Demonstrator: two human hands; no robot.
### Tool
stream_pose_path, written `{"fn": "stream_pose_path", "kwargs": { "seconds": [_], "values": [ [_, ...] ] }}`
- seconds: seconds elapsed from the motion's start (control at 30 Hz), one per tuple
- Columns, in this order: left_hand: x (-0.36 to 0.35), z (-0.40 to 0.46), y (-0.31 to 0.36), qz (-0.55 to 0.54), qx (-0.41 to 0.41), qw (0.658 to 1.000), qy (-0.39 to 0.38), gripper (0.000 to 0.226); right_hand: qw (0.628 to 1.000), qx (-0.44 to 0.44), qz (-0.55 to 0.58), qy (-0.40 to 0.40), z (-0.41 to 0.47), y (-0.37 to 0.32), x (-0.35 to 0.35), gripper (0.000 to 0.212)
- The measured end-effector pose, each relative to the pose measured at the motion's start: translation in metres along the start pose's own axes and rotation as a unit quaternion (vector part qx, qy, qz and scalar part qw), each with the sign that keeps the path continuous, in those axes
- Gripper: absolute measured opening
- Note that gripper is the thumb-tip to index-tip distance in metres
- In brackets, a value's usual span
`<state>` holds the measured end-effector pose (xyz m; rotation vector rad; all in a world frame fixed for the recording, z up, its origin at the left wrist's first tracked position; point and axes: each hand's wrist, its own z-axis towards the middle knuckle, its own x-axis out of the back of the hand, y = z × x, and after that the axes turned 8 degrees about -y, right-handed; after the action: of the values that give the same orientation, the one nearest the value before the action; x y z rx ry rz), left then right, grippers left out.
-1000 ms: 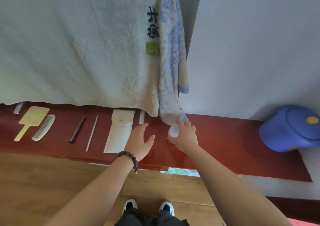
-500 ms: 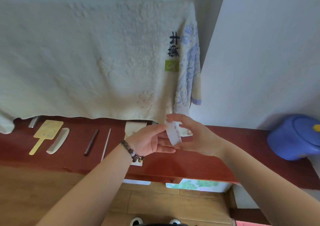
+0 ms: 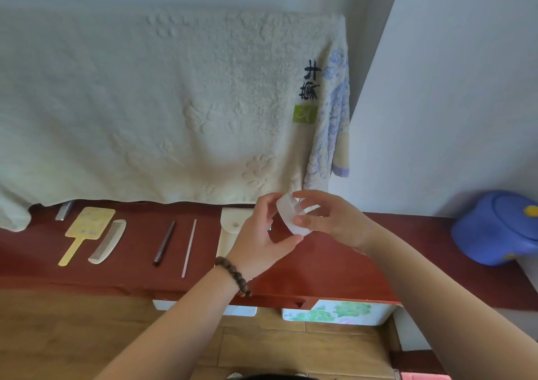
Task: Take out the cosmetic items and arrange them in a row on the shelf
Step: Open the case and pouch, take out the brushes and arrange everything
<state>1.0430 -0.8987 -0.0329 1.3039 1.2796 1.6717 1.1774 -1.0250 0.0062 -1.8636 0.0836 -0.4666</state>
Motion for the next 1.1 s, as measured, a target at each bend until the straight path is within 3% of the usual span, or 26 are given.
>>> {"fn": "stream_pose_path", "kwargs": {
  "seconds": [0.17,0.33,0.53,0.6,0.67,0.8,0.9,1.1],
  "values": [
    [0.004,-0.008,0.005,0.081,0.017,0.995,0.059,0.07,0.99,0.039,-0.125,0.053,0.0,-0.005,-0.01,0.057],
    [0.009,-0.015,0.004,0.088,0.008,0.993,0.078,0.072,0.987,0.043,-0.149,0.04,0.0,-0.013,-0.008,0.053],
    [0.009,-0.024,-0.001,0.063,0.01,0.995,0.079,0.072,0.998,0.011,-0.061,-0.015,0.001,-0.039,0.008,0.028],
    [0.009,-0.026,-0.002,0.053,0.011,0.995,0.08,0.071,1.0,-0.004,0.011,-0.02,0.008,-0.038,0.011,0.031],
    [0.009,-0.028,-0.004,0.051,0.009,0.995,0.082,0.071,0.995,-0.033,0.095,0.0,0.017,-0.033,0.013,0.045],
    [0.006,-0.03,-0.006,0.025,0.01,0.994,0.104,0.075,0.97,-0.065,0.232,0.028,0.024,-0.028,0.006,0.04],
    [0.003,-0.03,-0.01,0.027,0.007,0.99,0.141,0.076,0.952,-0.072,0.291,0.062,0.017,-0.024,-0.008,0.049],
    [-0.005,-0.031,-0.019,0.057,-0.002,0.981,0.184,0.071,0.946,-0.024,0.269,0.177,0.016,-0.005,-0.035,0.033]
  ]
}}
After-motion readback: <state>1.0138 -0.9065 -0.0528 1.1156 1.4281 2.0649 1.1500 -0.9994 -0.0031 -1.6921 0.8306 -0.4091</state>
